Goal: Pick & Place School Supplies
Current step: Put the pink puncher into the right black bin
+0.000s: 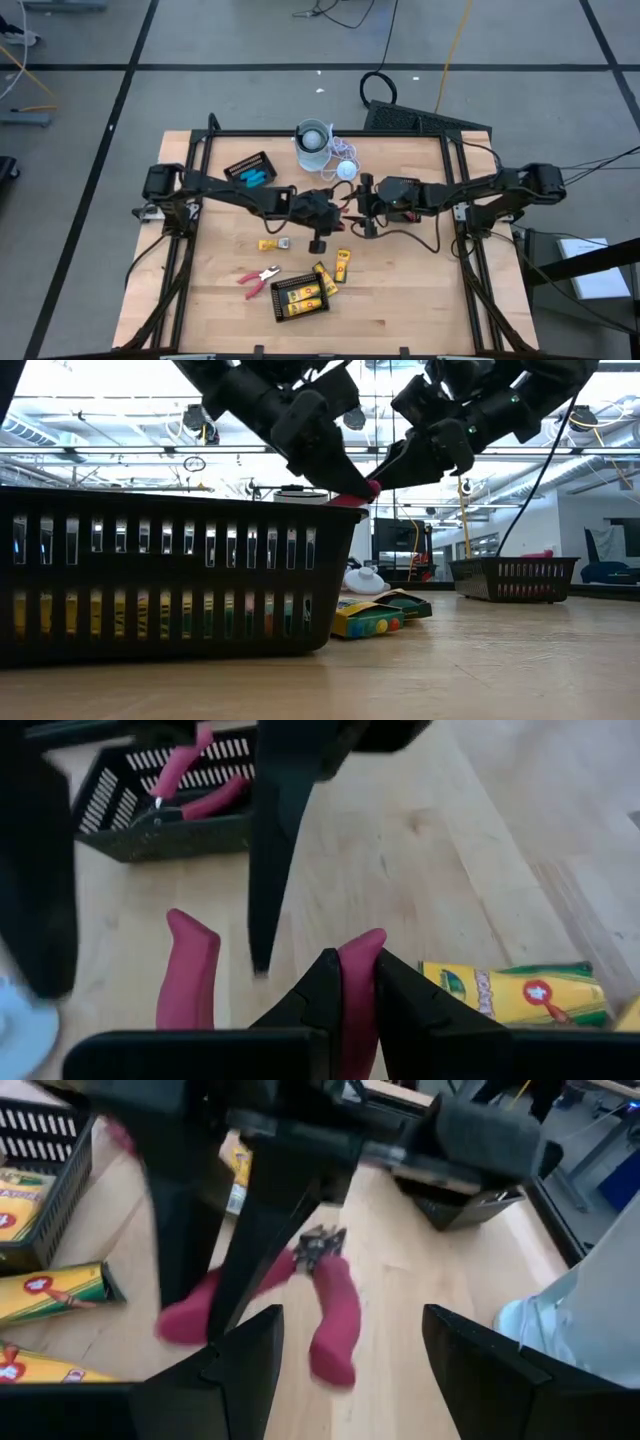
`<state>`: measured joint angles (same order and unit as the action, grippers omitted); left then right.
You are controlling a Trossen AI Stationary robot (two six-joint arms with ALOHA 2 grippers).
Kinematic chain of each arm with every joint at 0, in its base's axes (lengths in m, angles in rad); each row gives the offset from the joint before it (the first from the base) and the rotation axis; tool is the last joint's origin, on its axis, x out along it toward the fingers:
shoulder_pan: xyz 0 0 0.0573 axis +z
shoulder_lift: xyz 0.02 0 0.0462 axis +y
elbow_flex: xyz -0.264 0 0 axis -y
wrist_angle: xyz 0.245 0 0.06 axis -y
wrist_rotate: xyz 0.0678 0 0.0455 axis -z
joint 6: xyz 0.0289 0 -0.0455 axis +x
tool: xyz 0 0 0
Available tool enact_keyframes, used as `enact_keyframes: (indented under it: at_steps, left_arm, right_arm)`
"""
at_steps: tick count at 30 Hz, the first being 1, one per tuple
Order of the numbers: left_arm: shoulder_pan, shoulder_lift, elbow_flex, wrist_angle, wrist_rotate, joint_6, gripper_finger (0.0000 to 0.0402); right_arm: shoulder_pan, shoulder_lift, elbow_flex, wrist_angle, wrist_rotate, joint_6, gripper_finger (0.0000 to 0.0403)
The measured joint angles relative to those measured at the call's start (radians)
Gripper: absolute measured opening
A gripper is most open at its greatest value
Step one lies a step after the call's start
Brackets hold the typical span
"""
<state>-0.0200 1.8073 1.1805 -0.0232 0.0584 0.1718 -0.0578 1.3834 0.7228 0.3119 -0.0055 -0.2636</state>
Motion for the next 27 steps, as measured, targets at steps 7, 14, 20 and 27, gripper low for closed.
enact_keyframes:
  at_steps: [7,14,20,27]
  left_arm:
    - [0.001,0.002,0.024,-0.001,-0.003,0.029,0.0038]
    - [0.000,0.002,0.024,0.003,-0.003,0.029,0.0038]
    - [0.000,0.002,0.024,0.009,-0.003,0.029,0.0038]
    - [0.003,0.001,0.024,0.022,-0.006,0.016,0.0038]
  right_arm:
    - [0.000,0.003,0.001,-0.008,0.000,0.004,0.0228]
    - [0.000,0.003,0.001,-0.010,0.000,-0.006,0.0171]
    - [0.000,0.003,0.001,-0.010,0.000,-0.011,0.0089]
    - [-0.001,0.003,0.001,-0.009,0.025,-0.036,0.0039]
